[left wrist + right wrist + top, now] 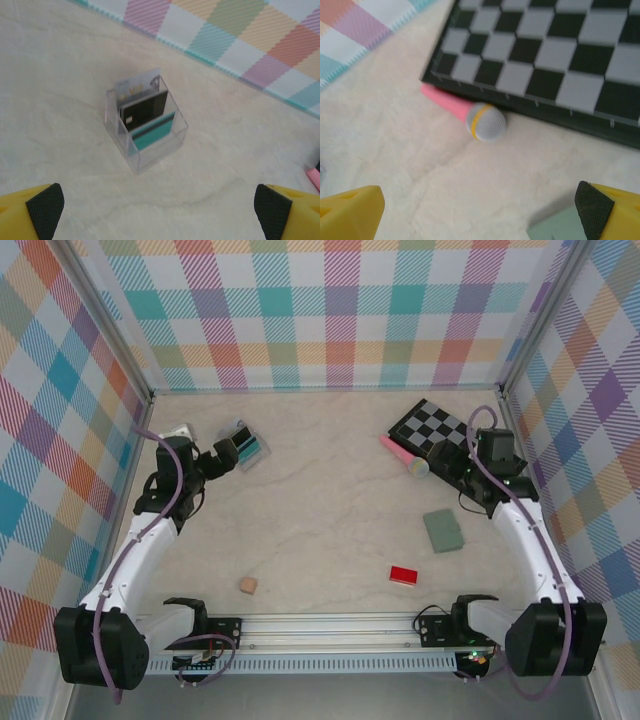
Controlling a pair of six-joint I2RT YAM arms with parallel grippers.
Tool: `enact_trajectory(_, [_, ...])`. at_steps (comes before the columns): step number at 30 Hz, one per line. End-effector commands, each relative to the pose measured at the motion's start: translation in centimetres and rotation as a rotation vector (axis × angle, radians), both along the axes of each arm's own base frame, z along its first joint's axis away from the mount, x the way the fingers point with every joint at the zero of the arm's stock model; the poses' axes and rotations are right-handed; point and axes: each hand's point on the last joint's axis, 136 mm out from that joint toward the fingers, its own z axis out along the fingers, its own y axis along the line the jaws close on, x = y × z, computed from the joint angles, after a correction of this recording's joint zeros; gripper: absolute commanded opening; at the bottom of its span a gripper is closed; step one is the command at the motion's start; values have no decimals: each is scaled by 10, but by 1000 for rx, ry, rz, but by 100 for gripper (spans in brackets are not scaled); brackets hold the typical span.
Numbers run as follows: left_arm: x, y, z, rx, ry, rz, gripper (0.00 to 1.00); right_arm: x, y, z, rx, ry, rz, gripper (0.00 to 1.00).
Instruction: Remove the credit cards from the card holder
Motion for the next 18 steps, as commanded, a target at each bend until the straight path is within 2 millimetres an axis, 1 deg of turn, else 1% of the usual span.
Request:
enact_trajectory(1, [-19, -8, -13, -73, 110, -29, 100, -37, -2, -51, 19, 286, -41, 100])
enact_trajectory(3, [-22, -6, -15, -57, 126, -26, 100, -42, -8, -62, -15, 352, -58, 100])
enact_trajectory(6, [-26, -6, -19, -35, 144, -38, 100, -45, -13, -77, -46, 410, -51, 100])
enact_trajectory(11, [-28, -5, -20, -11, 151, -51, 100, -48, -21, -112, -47, 521, -73, 100])
enact_trajectory(14, [-28, -7, -19, -10, 141, -64, 100, -47, -21, -119, -46, 549, -66, 100])
enact_trajectory(18, [-28, -12, -17, -25, 117, -88, 100, -53, -28, -127, -94, 596, -72, 100])
